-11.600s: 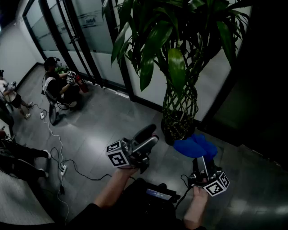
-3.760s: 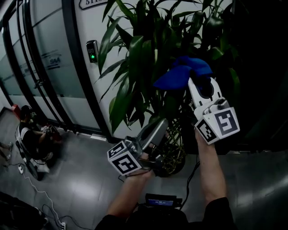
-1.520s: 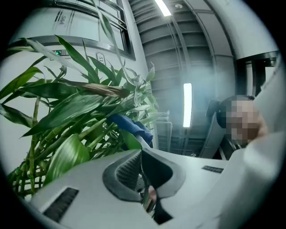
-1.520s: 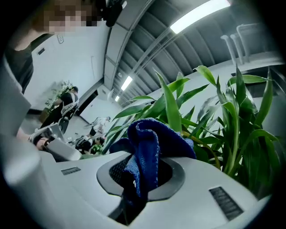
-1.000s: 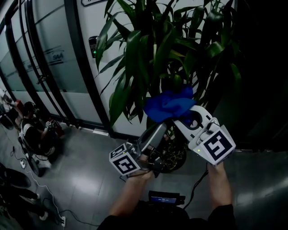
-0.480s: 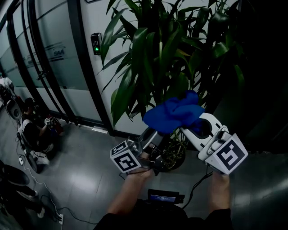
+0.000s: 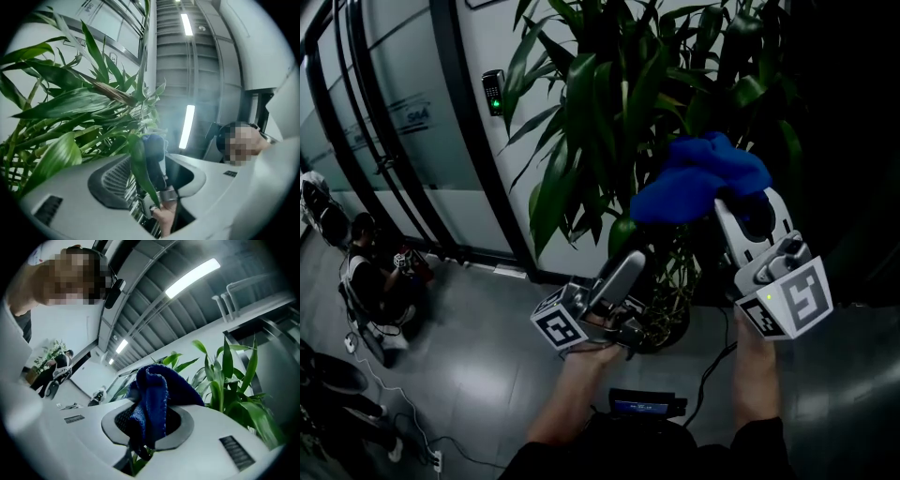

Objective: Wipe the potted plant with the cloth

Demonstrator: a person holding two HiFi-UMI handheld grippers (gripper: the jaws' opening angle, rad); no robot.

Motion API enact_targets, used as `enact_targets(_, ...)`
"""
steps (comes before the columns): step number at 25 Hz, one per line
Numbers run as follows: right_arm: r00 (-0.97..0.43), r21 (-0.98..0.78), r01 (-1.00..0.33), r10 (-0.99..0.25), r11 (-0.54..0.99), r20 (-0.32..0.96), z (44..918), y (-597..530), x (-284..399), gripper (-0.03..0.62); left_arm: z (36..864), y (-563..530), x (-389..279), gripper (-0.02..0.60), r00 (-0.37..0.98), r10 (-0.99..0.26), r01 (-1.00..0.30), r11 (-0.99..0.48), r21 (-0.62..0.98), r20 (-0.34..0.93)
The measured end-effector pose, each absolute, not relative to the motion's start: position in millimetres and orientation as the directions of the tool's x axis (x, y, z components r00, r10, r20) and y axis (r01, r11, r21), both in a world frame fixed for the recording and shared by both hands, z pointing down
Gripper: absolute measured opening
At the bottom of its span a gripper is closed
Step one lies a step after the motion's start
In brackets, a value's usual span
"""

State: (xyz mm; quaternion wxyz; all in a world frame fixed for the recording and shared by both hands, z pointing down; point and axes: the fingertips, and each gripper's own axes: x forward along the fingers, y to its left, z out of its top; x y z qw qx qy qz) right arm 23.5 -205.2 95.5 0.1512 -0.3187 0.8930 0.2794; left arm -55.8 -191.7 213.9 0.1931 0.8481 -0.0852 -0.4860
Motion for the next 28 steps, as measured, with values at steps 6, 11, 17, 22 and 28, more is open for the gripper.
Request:
enact_targets(6, -0.782, 0.414, -0.622, -0.501, 0.664, -0.371, 118.2, -226.5, 2.6, 0.078, 203.7, -189.7, -45.6, 0.256, 0.490, -0.261, 0.120, -0.925, 0.362, -0.831)
enact_targets(11, -0.804, 0.355, -0.594, -0.512, 0.722, -0.302, 154.8, -237.5, -0.7, 0.078, 204.5, -191.4, -33.3, 0.258, 0.509, -0.246, 0.138, -0.922, 0.361, -0.825)
enact_targets(17, -0.775, 0.286, -0.598, -0.451, 0.748, -0.442, 120.9, -216.9, 26.8, 0.078, 221.1, -210.9, -36.0, 0.258, 0.477, -0.310, 0.139, -0.898, 0.419, -0.823)
enact_targets(22, -0.744, 0.320, -0.622, -0.412, 0.715, -0.526, 91.8, -197.1, 43.0, 0.078, 212.2, -212.5, -38.2, 0.284, 0.455, -0.295, 0.117, -0.915, 0.385, -0.840)
enact_targets(28, -0.819, 0.371, -0.568, -0.463, 0.734, -0.338, 133.9, -229.1, 13.6, 0.078, 189.9, -196.4, -30.3, 0.323, 0.434, -0.203, 0.146, -0.946, 0.291, -0.878)
